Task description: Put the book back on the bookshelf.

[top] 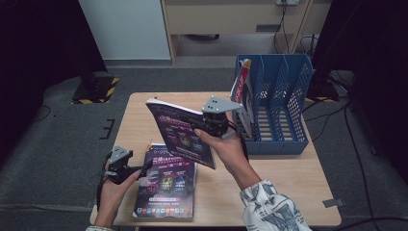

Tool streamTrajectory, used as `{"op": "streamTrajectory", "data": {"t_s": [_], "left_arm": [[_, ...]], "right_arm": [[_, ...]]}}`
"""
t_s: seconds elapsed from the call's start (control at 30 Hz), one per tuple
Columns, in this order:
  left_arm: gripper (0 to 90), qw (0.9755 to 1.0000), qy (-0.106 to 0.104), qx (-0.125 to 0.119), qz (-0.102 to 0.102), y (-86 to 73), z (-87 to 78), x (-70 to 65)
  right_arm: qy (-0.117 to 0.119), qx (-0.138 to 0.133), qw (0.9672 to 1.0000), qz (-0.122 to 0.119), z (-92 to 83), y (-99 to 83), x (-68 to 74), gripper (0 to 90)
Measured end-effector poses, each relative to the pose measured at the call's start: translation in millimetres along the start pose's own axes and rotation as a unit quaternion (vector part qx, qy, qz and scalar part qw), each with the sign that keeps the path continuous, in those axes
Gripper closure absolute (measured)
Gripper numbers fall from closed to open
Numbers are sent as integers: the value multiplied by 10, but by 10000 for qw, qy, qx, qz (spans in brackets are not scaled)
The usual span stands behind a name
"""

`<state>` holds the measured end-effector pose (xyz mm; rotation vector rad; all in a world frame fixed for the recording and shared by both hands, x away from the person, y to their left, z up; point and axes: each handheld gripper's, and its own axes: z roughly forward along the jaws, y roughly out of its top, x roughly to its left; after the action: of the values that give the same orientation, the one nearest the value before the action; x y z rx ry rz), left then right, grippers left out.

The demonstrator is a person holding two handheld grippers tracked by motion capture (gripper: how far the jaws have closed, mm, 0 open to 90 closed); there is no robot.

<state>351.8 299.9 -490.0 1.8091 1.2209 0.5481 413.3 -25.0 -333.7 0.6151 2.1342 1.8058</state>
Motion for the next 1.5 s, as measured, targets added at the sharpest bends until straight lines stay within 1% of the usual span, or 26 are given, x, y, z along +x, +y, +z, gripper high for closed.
{"op": "streamTrajectory", "data": {"t_s": [0.07,0.17,0.27,0.37,0.47,0.67,0.83,0.93,1.03,1.17,1.4,1.5], "left_arm": [[42,10000,35,23,-12,-16,-5,21],[45,9999,74,7,-113,-32,-12,58],[49,9998,101,53,-146,-47,-9,81],[52,9998,104,79,-151,-55,-8,90],[52,9997,123,54,-185,-53,-10,102],[54,9996,141,99,-206,-69,-5,119],[56,9997,136,103,-201,-67,-6,125],[57,9997,128,182,-105,-69,12,103],[57,9998,130,173,-44,-62,12,89],[57,9996,166,206,-62,-68,12,106],[57,9996,223,169,-65,-72,10,114],[57,9995,258,171,-98,-77,6,131]], "right_arm": [[-47,16,10000,22,-23,1,-14,827],[-76,36,10000,28,-53,0,-39,827],[-119,41,9999,61,-90,-3,-72,827],[-169,48,9998,134,-148,-18,-114,827],[-237,46,9996,140,-219,-32,-159,827],[-345,28,9992,188,-369,-52,-255,826],[-454,30,9989,134,-502,-32,-288,826],[-484,26,9987,138,-581,-36,-313,826],[-497,49,9987,138,-642,-67,-324,826],[-498,114,9986,127,-712,-122,-338,826],[-503,92,9985,213,-847,-186,-388,826],[-514,98,9984,235,-894,-218,-411,826]]}}
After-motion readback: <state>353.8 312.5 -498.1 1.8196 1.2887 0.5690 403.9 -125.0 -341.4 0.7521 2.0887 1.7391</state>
